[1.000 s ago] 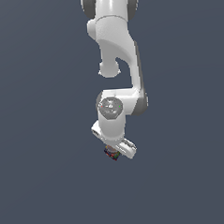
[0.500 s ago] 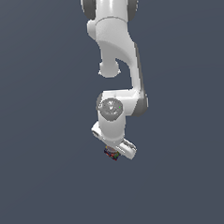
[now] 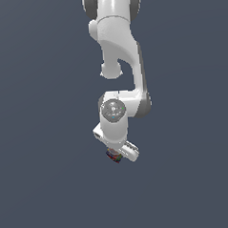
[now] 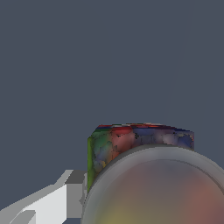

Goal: Pick up the object and move it to a goal position.

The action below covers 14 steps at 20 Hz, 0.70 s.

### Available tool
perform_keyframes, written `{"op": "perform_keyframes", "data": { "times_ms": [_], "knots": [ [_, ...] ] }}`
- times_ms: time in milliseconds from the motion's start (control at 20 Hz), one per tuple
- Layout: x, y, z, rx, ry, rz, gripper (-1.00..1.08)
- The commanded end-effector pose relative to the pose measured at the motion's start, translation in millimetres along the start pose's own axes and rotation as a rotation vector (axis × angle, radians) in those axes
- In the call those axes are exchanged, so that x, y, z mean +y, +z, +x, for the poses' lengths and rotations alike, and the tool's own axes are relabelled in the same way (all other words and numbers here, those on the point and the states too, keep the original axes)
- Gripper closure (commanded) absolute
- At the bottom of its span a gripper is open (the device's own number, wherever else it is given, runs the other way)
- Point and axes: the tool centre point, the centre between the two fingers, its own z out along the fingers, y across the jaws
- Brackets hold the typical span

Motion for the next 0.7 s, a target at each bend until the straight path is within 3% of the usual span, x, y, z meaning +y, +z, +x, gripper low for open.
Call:
{"op": "perform_keyframes", "data": {
  "times_ms": [0, 300, 650],
  "knots": [
    [-4.6, -13.2, 2.5, 0.009, -0.01, 0.009, 1.08],
    [-22.4, -68.6, 7.8, 0.038, -0.061, 0.04, 1.08],
    [-52.6, -176.5, 11.2, 0.091, -0.16, 0.1, 1.08]
  ]
}}
